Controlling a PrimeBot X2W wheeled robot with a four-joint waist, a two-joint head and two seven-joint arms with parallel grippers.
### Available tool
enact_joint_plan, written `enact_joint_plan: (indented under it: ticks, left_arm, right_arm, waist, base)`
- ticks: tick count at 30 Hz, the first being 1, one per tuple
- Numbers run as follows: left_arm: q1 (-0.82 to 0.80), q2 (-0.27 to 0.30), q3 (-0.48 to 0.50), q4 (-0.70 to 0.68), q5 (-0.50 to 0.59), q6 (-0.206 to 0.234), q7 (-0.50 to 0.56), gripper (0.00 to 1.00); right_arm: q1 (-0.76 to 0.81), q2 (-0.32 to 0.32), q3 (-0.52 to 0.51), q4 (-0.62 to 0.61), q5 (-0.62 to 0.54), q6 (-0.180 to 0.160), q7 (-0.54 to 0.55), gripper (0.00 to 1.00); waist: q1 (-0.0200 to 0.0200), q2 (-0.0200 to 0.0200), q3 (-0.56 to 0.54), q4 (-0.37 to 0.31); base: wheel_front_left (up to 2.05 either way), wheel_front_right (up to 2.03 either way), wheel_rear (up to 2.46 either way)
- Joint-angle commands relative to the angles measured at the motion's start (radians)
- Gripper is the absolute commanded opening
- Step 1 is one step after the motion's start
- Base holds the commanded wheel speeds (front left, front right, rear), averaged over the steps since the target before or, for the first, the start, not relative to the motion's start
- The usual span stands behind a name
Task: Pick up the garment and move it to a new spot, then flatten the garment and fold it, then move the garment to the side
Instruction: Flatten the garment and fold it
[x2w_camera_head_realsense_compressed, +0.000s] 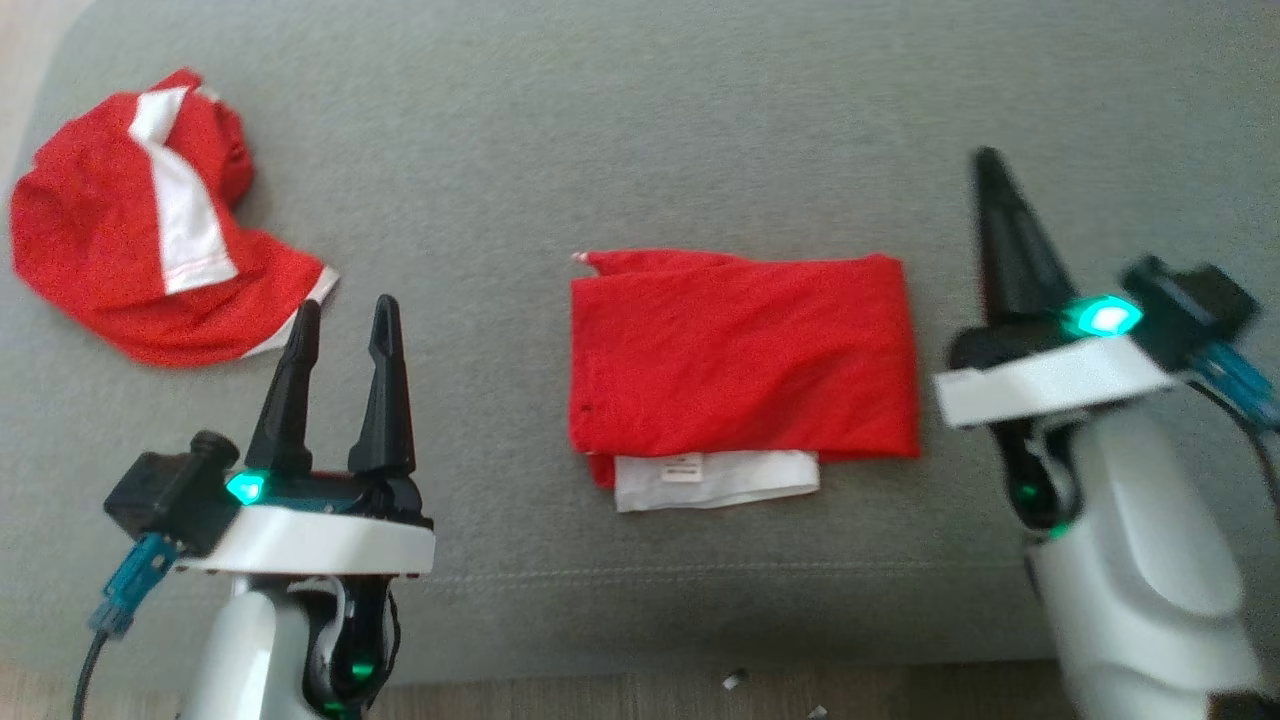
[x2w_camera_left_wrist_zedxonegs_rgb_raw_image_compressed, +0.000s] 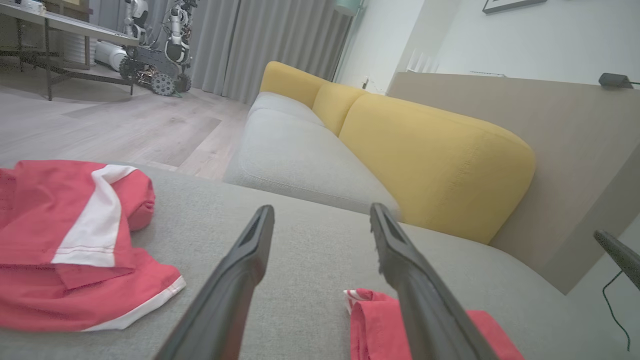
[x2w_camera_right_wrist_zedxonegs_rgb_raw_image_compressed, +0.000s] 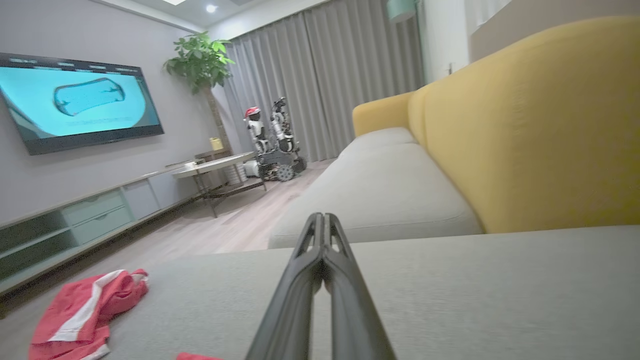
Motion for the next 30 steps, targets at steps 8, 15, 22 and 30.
enact_joint_plan:
  ticks: [8, 15, 22, 30]
  left_arm:
    - [-0.012, 0.006, 0.039, -0.030, -0.002, 0.005, -0.006, 1.00]
    - [0.010, 0.006, 0.029, -0.019, -0.010, 0.003, -0.006, 1.00]
    - [0.024, 0.006, 0.024, -0.006, 0.003, 0.005, -0.006, 1.00]
    - [0.027, 0.006, 0.025, -0.005, 0.016, 0.017, -0.006, 1.00]
  right_arm:
    - [0.098, 0.026, -0.098, -0.183, -0.133, 0.006, -0.001, 0.00]
    - [0.174, 0.038, -0.124, -0.216, -0.189, 0.006, -0.003, 0.26]
    - [0.192, 0.052, -0.144, -0.213, -0.206, 0.006, -0.007, 1.00]
    - [0.188, 0.054, -0.145, -0.183, -0.221, 0.006, -0.007, 1.00]
  waist:
    - [0.0000, 0.0000, -0.040, -0.061]
    - [0.0000, 0.0000, -0.056, -0.078]
    - [0.0000, 0.0000, -0.042, -0.084]
    - [0.0000, 0.0000, -0.035, -0.076]
  base:
    - [0.00, 0.00, 0.00]
    - [0.00, 0.00, 0.00]
    - [0.00, 0.00, 0.00]
    - [0.00, 0.00, 0.00]
